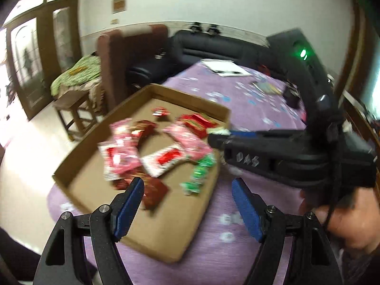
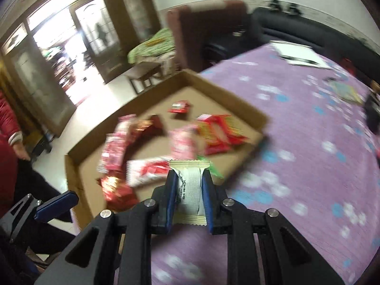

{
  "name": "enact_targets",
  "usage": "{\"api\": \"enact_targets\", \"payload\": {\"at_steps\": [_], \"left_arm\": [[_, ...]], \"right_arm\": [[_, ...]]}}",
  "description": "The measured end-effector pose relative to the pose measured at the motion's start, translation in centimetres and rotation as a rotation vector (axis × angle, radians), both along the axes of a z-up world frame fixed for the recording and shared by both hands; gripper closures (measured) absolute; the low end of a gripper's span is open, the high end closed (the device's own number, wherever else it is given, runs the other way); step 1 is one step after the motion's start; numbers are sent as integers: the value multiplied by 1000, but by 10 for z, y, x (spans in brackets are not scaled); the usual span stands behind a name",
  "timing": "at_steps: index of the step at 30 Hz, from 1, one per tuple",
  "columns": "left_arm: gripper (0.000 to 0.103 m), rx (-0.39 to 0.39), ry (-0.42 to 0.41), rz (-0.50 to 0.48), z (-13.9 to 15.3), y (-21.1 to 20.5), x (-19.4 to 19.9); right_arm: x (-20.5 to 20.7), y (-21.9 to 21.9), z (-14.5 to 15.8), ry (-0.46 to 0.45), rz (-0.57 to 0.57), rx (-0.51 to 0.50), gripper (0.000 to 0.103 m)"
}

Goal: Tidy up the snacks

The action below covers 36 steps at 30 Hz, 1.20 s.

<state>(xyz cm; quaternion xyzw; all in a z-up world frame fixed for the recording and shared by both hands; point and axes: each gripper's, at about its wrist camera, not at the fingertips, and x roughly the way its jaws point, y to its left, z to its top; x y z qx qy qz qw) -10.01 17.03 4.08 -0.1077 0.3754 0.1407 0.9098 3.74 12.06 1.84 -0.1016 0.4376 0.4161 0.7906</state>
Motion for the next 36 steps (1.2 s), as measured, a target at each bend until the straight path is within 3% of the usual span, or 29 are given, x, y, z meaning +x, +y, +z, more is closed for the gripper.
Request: {"api": "enact_targets", "payload": {"at_steps": [4,6,7,13,20,23,28,36], "left_arm": [[23,6,-1,70,0,20,-7],[23,-14,7,84,-3,27,-9],[23,-26,11,87,-5,30,-8],[23,-10,2,93,-5,26,-8],[23,17,-2,51,-4,4,-1],[23,34,-9,21,-1,-12,4],[23,65,-32,-41,2,-44,11],[23,117,-45,-54,-1,-78,28]], "right_arm": [[-3,31,-8,43,26,27,81],[-4,38,-11,53,29,34,75],[-4,39,-12,61,25,39,71],[-7,22,-11,53,-17,54,66],[-12,-46,2,2,-158,70,53],[-18,-80,7,-78,-245,17,41],[-23,-143,9,-109,-375,16,28],[-37,-219,-9,-153,-517,-35,25]]}}
